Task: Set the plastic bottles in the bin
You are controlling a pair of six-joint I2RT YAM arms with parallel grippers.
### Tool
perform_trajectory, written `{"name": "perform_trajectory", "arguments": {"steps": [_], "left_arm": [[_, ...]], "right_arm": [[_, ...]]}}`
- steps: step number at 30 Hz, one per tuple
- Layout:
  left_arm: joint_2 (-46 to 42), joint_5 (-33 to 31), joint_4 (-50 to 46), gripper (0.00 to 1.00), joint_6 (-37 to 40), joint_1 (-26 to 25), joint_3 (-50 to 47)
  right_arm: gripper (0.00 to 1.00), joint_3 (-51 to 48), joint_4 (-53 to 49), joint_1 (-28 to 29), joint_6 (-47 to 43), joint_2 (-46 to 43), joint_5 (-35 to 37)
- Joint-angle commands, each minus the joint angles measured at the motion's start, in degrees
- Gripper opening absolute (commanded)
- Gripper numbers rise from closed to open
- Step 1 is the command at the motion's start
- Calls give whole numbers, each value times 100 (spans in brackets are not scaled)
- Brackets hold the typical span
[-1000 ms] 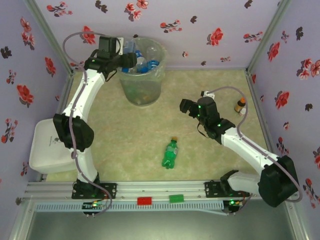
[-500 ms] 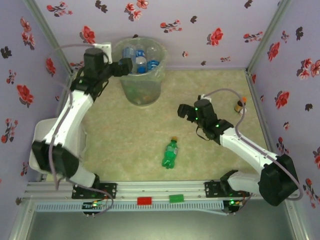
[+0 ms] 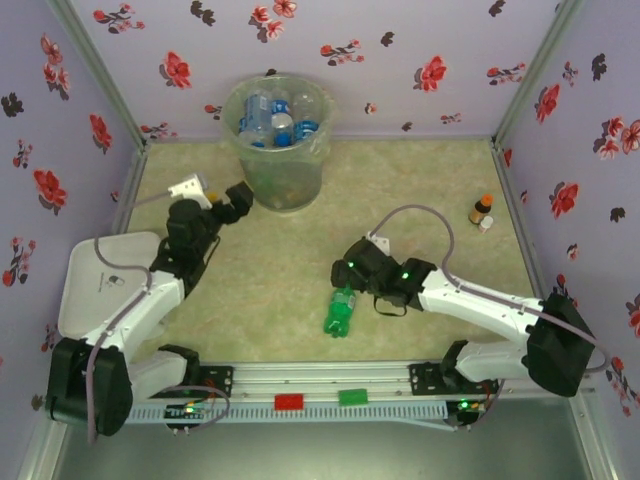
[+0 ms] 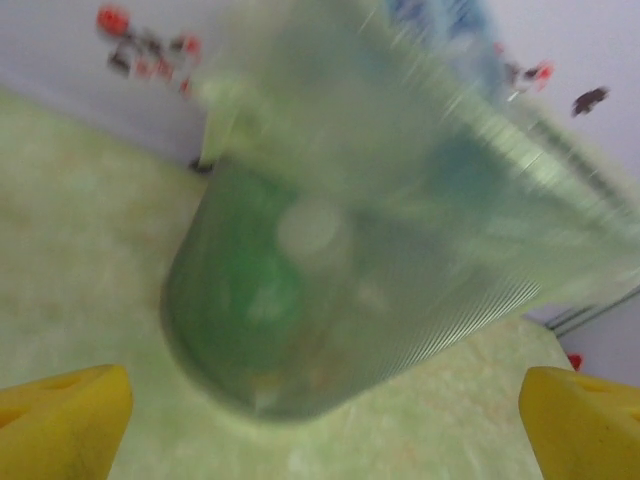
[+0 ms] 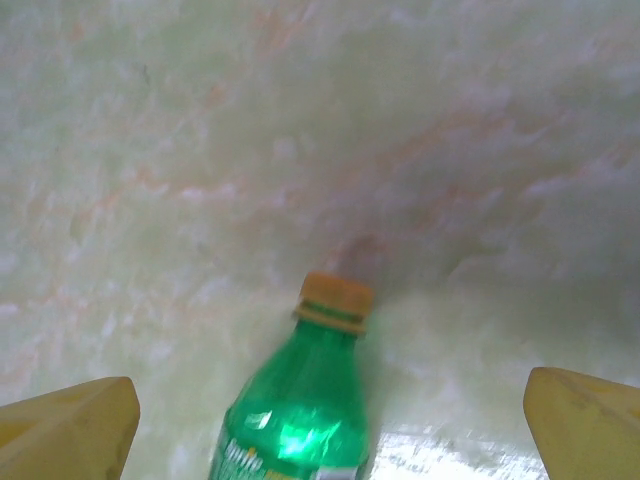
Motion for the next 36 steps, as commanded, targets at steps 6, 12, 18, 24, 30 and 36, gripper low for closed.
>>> {"name": "perform_trajectory", "arguments": {"steps": [6, 12, 18, 24, 30, 36], "left_arm": [[-177, 47, 626, 100, -710, -504, -607], [3, 67, 725, 100, -703, -659, -749], [202, 72, 902, 100, -558, -655, -649], [303, 75, 940, 100, -423, -655, -547], [229, -1, 941, 100, -393, -642, -665], [168, -3, 888, 100, -489, -480, -753]], "right_arm": [[99, -33, 300, 653, 1037, 890, -534], [90, 212, 125, 881, 1069, 1458, -602], [77, 246, 112, 908, 1151, 1604, -574], [54, 181, 103, 925, 1194, 1463, -420], [50, 387, 9, 909, 874, 1240, 38], [49, 1103, 1171, 407, -520, 1073, 708]]}}
